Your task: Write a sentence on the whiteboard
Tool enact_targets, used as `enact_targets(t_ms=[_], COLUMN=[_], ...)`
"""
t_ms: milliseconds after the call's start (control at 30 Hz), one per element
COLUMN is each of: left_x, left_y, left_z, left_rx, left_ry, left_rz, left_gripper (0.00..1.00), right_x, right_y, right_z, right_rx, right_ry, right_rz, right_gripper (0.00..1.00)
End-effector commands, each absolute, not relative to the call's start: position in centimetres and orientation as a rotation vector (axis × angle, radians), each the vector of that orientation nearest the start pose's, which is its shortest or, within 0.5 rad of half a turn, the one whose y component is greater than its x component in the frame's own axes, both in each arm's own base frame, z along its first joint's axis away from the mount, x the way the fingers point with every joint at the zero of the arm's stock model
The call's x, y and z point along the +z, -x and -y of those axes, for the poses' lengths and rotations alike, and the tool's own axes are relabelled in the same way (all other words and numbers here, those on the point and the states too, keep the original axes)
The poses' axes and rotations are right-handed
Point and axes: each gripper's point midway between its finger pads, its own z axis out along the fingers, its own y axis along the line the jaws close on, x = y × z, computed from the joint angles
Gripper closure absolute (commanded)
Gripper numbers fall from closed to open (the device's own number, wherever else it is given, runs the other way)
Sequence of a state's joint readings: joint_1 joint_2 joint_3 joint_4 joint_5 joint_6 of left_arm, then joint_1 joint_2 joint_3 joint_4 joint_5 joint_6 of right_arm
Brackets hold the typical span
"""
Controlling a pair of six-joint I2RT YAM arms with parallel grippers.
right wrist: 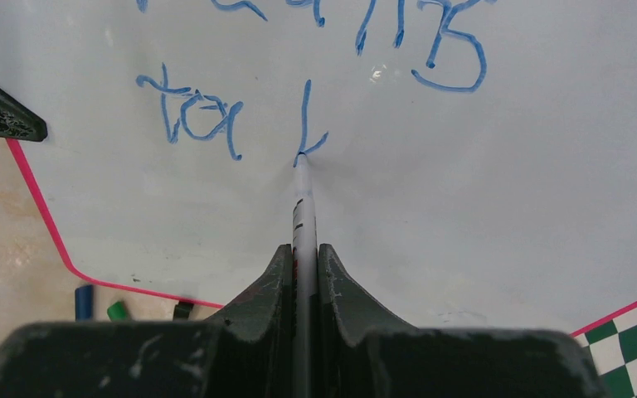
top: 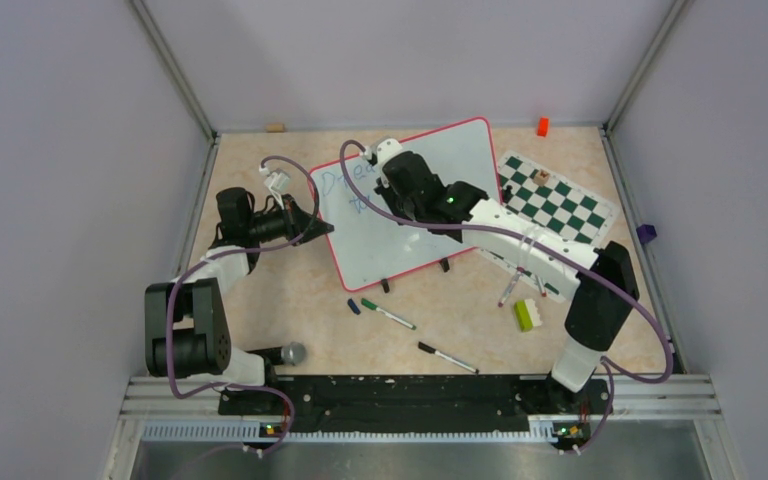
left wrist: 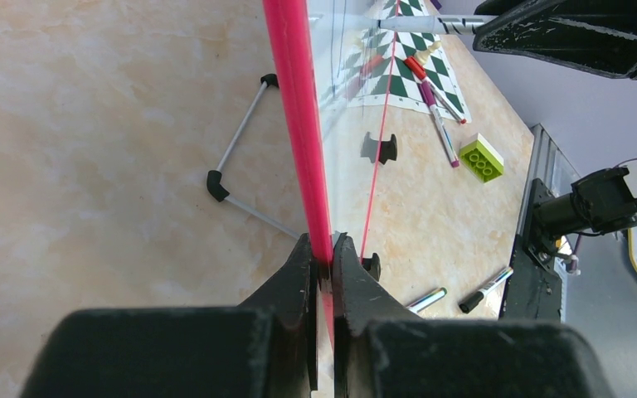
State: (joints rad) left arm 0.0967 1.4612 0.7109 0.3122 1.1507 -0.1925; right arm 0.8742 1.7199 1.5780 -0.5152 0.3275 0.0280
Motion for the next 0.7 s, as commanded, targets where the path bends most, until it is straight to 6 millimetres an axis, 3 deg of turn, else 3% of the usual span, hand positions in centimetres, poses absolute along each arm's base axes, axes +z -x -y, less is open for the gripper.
enact_targets(t_ms=[0,667], left_x=[14.7,14.8], left_y=[-33.8,-33.8], left_z=[12.8,12.8], left_rx=[-1.067,-1.066], left_ry=[-0.548,-0.548], left_rz=[-1.818,-1.817], left_gripper=[1.0,1.0], right_x=[22.5,22.0], right_y=[-34.8,-34.9], right_z=[-33.3,-31.1], right_rx=[0.19,0.087], right_ry=[0.727,0.68], right_rz=[-2.051,-2.065], right_gripper=[1.0,1.0])
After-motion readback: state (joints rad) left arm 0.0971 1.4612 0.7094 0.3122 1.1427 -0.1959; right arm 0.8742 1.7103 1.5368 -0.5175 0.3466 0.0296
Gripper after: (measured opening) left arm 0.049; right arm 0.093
